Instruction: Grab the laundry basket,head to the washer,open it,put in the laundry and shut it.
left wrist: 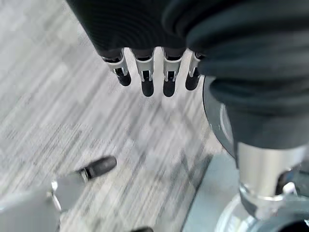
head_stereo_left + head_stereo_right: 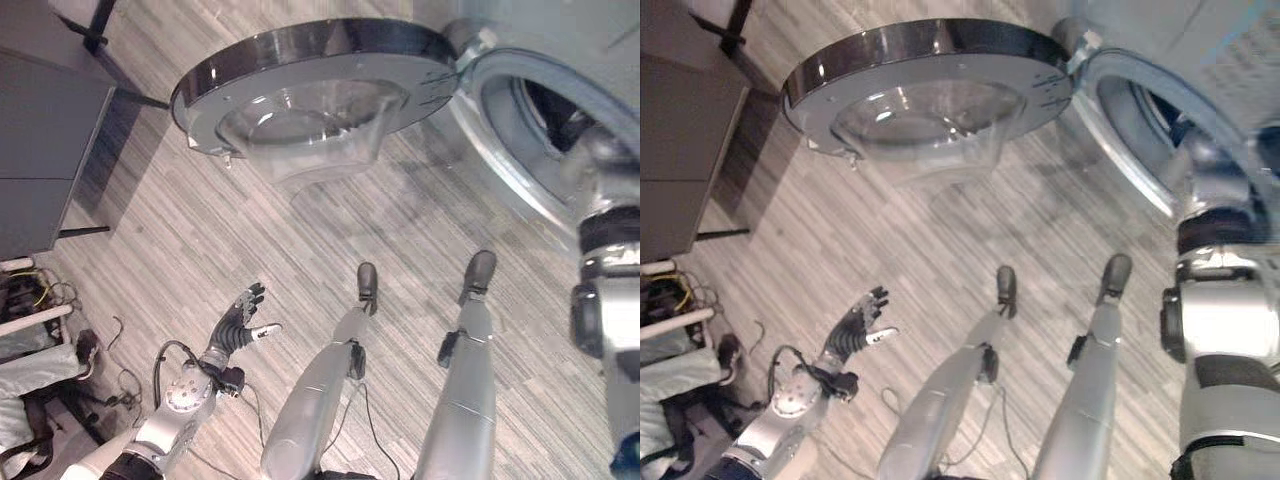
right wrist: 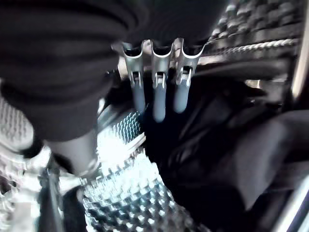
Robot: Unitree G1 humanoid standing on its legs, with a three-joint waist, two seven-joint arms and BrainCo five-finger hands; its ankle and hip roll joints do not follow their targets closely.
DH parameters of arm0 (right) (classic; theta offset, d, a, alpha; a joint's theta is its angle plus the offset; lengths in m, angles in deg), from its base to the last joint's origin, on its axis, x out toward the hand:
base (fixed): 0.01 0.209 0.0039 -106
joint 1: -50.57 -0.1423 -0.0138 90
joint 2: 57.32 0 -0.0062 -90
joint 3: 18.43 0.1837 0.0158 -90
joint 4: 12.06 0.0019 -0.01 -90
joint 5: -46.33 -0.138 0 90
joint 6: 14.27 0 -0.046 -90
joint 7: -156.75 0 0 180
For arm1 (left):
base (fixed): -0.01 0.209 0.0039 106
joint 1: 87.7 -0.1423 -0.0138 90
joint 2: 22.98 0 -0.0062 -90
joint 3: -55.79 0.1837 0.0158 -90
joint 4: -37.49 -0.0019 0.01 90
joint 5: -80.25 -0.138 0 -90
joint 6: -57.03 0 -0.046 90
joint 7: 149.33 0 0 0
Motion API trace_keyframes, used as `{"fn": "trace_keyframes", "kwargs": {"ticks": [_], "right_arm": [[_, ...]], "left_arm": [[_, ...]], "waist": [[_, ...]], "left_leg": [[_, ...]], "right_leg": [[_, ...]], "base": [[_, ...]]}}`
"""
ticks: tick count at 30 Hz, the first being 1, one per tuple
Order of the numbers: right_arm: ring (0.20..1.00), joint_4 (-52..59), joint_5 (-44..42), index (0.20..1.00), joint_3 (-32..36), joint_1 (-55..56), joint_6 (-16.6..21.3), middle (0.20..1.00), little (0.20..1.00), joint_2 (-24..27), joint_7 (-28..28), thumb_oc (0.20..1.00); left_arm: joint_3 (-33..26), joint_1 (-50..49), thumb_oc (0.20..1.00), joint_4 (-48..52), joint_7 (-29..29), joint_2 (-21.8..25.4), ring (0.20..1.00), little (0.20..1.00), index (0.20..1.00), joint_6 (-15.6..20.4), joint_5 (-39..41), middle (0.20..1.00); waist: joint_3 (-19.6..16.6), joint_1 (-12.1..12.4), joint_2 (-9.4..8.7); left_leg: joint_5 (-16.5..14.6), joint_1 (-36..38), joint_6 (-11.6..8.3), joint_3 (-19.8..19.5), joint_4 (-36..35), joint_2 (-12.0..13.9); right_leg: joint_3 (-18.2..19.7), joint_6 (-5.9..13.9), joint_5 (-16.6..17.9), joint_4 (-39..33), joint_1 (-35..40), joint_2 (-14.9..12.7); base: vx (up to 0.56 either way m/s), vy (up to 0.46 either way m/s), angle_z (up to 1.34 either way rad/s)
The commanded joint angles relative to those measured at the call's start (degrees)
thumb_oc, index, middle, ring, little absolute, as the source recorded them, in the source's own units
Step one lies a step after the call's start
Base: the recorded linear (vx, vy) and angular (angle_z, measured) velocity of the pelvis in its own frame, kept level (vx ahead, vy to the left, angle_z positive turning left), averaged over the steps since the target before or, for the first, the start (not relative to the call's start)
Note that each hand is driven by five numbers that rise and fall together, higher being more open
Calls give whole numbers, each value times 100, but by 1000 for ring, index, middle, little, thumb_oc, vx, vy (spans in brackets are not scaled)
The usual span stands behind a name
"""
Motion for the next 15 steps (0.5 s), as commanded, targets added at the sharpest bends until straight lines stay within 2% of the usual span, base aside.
{"fn": "trace_keyframes", "kwargs": {"ticks": [1,5,8,11,13,14,15], "right_arm": [[1000,510,-634,1000,-129,1111,620,1000,1000,245,-755,1000],[1000,1229,-1252,1000,178,2686,753,1000,1000,-614,-1668,1000],[1000,1328,-1203,1000,119,3763,550,1000,1000,-1107,-2090,1000],[1000,1219,-819,1000,-43,4645,372,1000,1000,-1409,-2270,1000],[1000,1028,-352,1000,-314,4994,154,1000,1000,-1469,-2426,1000],[1000,670,269,1000,-659,5214,-50,1000,1000,-1490,-2549,1000],[1000,668,271,1000,-661,5211,-49,1000,1000,-1491,-2549,1000]], "left_arm": [[234,-473,1000,-213,-268,-129,1000,1000,1000,-118,-293,1000],[443,-674,1000,-514,-712,-14,1000,1000,1000,-397,-695,1000],[542,-804,1000,-674,-915,62,1000,1000,1000,-461,-1207,1000],[447,-896,1000,-998,-840,-118,1000,1000,1000,-475,-1541,1000],[357,-901,1000,-1148,-809,-263,1000,1000,1000,-490,-1700,1000],[292,-886,1000,-1330,-746,-404,1000,1000,1000,-450,-1878,1000],[290,-887,1000,-1334,-745,-407,1000,1000,1000,-446,-1880,1000]], "waist": [[-627,-60,36],[-737,-296,-138],[-838,-427,-264],[-942,-543,-400],[-976,-598,-490],[-1045,-615,-590],[-1028,-623,-589]], "left_leg": [[-1014,443,-424,-211,473,482],[-1072,691,-401,-195,444,496],[-1132,901,-387,-199,476,517],[-1239,1204,-380,-214,565,544],[-1313,1443,-360,-222,623,569],[-1377,1689,-351,-233,673,591],[-1378,1709,-351,-237,671,591]], "right_leg": [[82,33,-742,142,452,261],[72,29,-647,-106,851,293],[96,34,-555,-254,1154,295],[111,41,-512,-353,1579,308],[84,55,-495,-437,1906,298],[61,68,-482,-539,2241,297],[54,69,-480,-548,2267,297]], "base": [[4,-8,-18],[27,19,-16],[32,41,-12],[35,40,-15],[60,29,-17],[57,16,-13],[74,10,-9]]}}
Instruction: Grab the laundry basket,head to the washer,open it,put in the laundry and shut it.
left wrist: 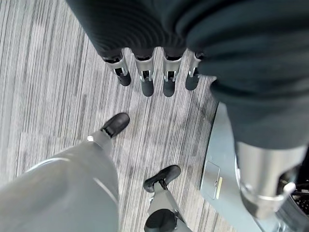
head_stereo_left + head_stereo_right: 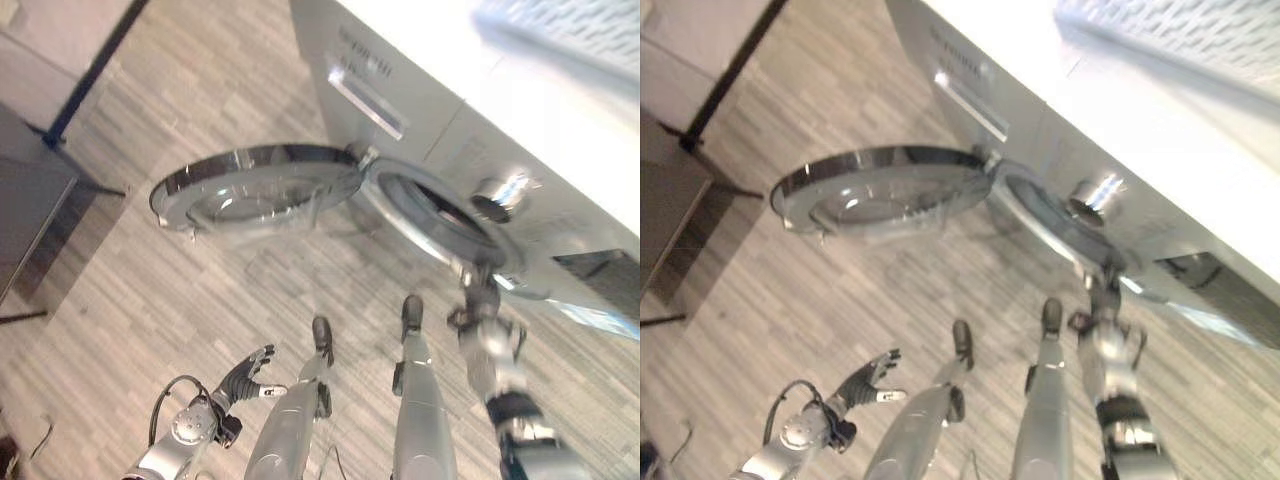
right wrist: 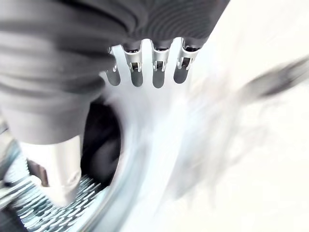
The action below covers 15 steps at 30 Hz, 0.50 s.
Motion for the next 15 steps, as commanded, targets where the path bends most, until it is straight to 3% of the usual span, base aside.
{"fn": "trace_keyframes", "kwargs": {"ticks": [1,3,5,8,9,11,15], "right_arm": [[1000,-524,1374,1000,-553,-84,-253,1000,1000,339,-383,1000],[1000,-1130,2227,1000,-937,145,-500,1000,1000,256,-505,1000],[1000,-1406,2514,1000,-1023,219,-559,1000,1000,145,-518,1000],[1000,-1728,3237,1000,-1225,288,-635,1000,1000,95,-347,1000],[1000,-2024,3531,1000,-1210,334,-682,1000,1000,52,-197,1000],[1000,-2649,3581,1000,-1076,289,-802,1000,1000,-149,-102,1000],[1000,-3270,3574,1000,-911,243,-873,1000,1000,-308,-68,1000]], "left_arm": [[-113,-389,1000,-19,25,-223,1000,1000,1000,75,-468,1000],[-197,-280,1000,-340,119,-431,1000,1000,1000,122,-708,1000],[-233,-152,1000,-696,268,-601,1000,1000,1000,113,-1052,1000],[-212,188,1000,-1747,676,-950,1000,1000,1000,45,-1962,1000],[-177,438,1000,-2653,1071,-1256,1000,1000,1000,-23,-2439,1000],[-407,839,1000,-4191,1469,-1703,1000,1000,1000,-178,-2551,1000],[-691,1067,1000,-5079,1586,-1961,1000,1000,1000,-272,-2468,1000]], "waist": [[-231,73,95],[-347,72,-7],[-441,69,-76],[-604,78,-158],[-756,61,-200],[-1015,59,-279],[-1232,100,-326]], "left_leg": [[-951,265,-195,-393,765,252],[-1028,642,-177,-437,809,283],[-1064,900,-146,-437,798,285],[-1082,1330,-117,-439,654,342],[-1064,1619,-109,-432,477,365],[-1013,2006,-104,-398,177,383],[-939,2320,-127,-384,-90,394]], "right_leg": [[21,172,-376,4,746,-106],[-78,187,-377,-147,1249,-114],[-108,194,-391,-205,1518,-100],[-141,217,-431,-248,1858,-64],[-153,243,-420,-303,2060,-52],[-168,288,-377,-458,2350,-34],[-173,307,-389,-593,2610,-9]], "base": [[32,7,-9],[38,-6,-8],[16,7,-1],[22,-7,-10],[44,-18,-8],[50,-51,-5],[40,-53,-2]]}}
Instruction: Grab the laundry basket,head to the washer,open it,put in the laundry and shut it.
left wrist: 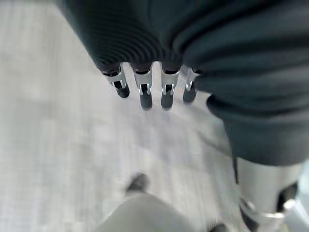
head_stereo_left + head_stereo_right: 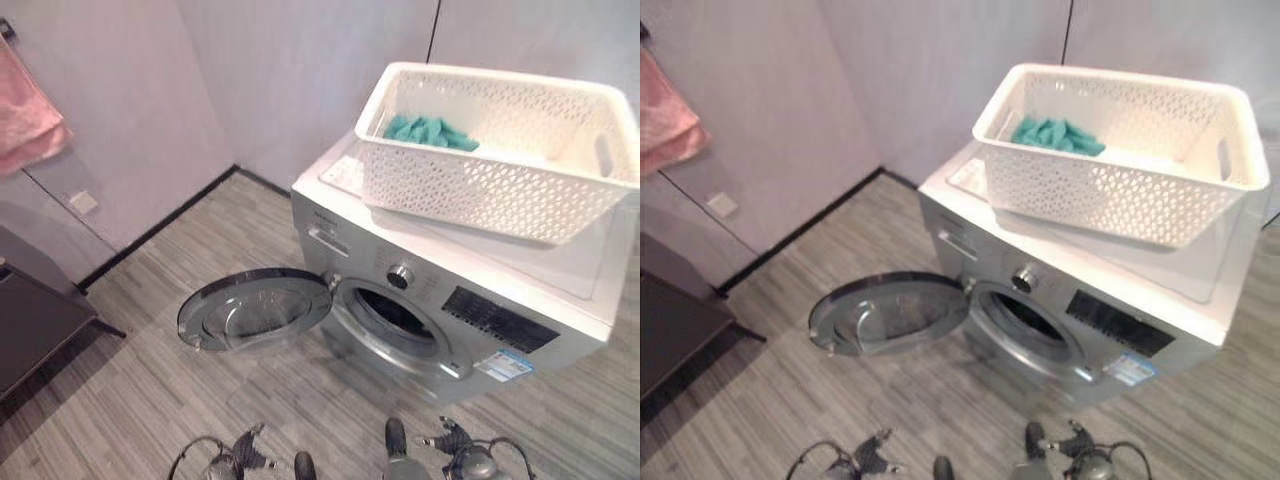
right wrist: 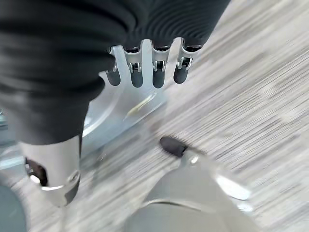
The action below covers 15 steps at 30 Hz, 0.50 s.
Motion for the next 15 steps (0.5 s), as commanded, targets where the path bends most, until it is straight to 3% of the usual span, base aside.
{"fn": "trace_keyframes", "kwargs": {"ticks": [1,5,15], "right_arm": [[1000,-438,49,1000,198,-341,-84,1000,1000,-34,125,1000],[1000,-571,43,1000,289,-22,-88,1000,1000,-90,-45,1000],[1000,-585,-179,1000,440,142,-60,1000,1000,-110,-136,1000]], "left_arm": [[-477,267,1000,-267,271,-76,1000,1000,1000,-59,24,1000],[-848,59,1000,-537,74,-34,1000,1000,1000,-14,170,1000],[-879,-150,1000,-593,-28,24,1000,1000,1000,8,-14,1000]], "waist": [[259,127,-78],[16,207,-161],[-66,266,-201]], "left_leg": [[-567,218,-107,-421,277,154],[-558,581,-157,-462,99,247],[-540,686,-198,-481,59,312]], "right_leg": [[-26,287,-399,373,294,-249],[-89,253,-520,278,672,-223],[-100,219,-554,152,835,-149]], "base": [[54,-78,3],[103,-82,1],[17,-50,0]]}}
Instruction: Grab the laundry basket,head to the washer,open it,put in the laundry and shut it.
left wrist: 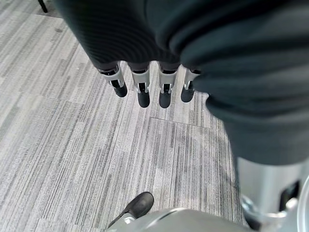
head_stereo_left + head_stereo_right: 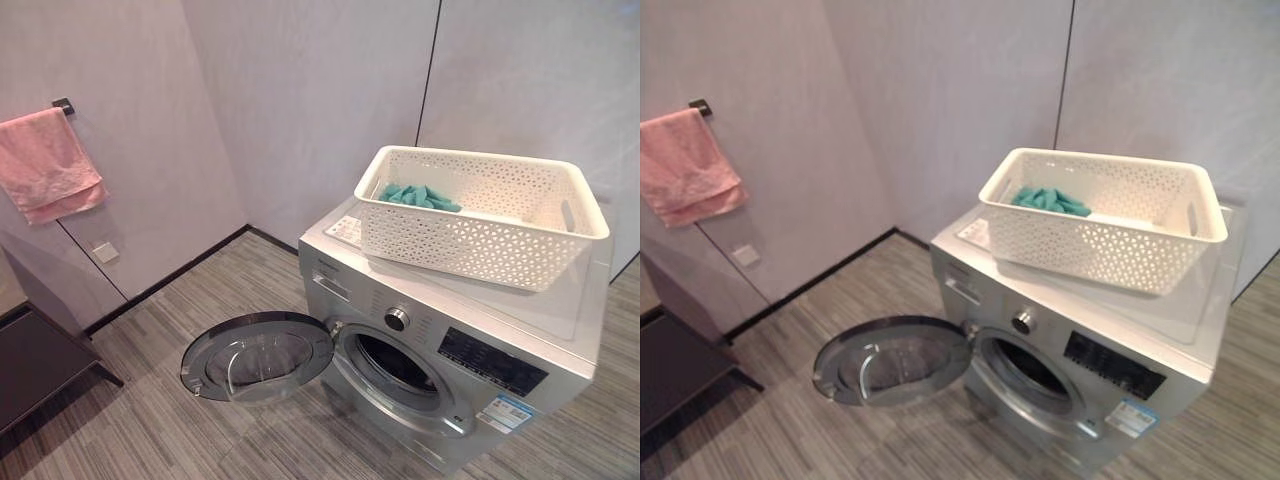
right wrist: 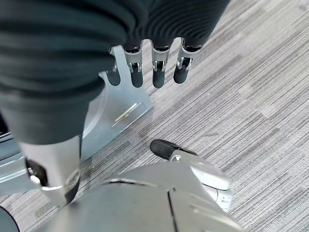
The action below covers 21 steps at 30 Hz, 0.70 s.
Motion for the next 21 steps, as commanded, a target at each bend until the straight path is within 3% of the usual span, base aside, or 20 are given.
{"fn": "trace_keyframes", "kwargs": {"ticks": [1,21], "right_arm": [[1000,-295,-166,1000,94,-317,64,1000,1000,-54,-29,1000],[1000,-313,-246,1000,166,-414,44,1000,1000,46,-22,1000]], "left_arm": [[-134,355,1000,-280,-119,114,1000,1000,1000,35,-129,1000],[16,392,1000,-101,-171,75,1000,1000,1000,105,-19,1000]], "waist": [[230,17,-368],[296,-42,-271]], "left_leg": [[-339,91,-198,-447,34,115],[-320,3,-200,-432,39,120]], "right_leg": [[-37,321,-330,152,228,-364],[79,304,-332,97,177,-353]], "base": [[-12,-37,0],[0,4,0]]}}
